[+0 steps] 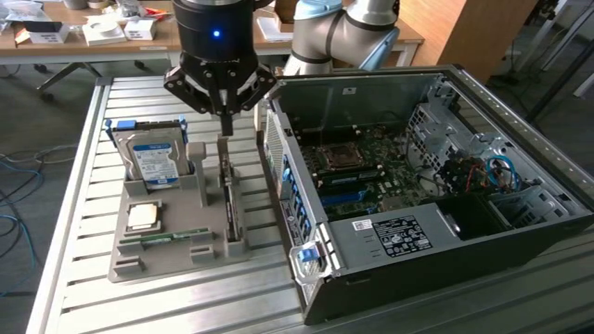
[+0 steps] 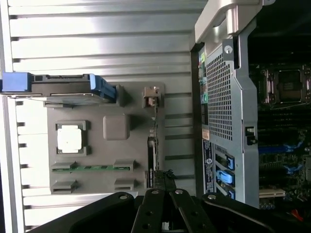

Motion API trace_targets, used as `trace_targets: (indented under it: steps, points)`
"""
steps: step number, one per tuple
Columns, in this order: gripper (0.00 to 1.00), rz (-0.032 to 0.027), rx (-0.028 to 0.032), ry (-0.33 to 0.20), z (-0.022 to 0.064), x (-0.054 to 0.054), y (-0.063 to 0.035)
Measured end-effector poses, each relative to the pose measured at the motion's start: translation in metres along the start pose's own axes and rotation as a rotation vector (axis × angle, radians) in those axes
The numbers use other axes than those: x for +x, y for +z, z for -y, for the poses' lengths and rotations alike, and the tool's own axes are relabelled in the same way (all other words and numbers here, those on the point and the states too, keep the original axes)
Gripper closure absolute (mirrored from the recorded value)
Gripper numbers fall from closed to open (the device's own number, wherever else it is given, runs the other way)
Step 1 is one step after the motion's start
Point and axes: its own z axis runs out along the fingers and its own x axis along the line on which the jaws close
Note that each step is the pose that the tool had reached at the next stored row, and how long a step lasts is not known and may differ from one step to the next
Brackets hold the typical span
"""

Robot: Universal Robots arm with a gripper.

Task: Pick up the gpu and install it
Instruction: 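Reach for the gpu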

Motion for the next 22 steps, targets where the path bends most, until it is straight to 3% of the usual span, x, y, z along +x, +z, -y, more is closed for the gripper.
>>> trace_targets:
  steps: [7,22]
  points:
    - [0.89,0.0001,-0.0001,0.0,0.0011,0.0056,0.0061]
    - [0.89,0.0002,-0.0002,0.0,0.0015,0.0076,0.0092]
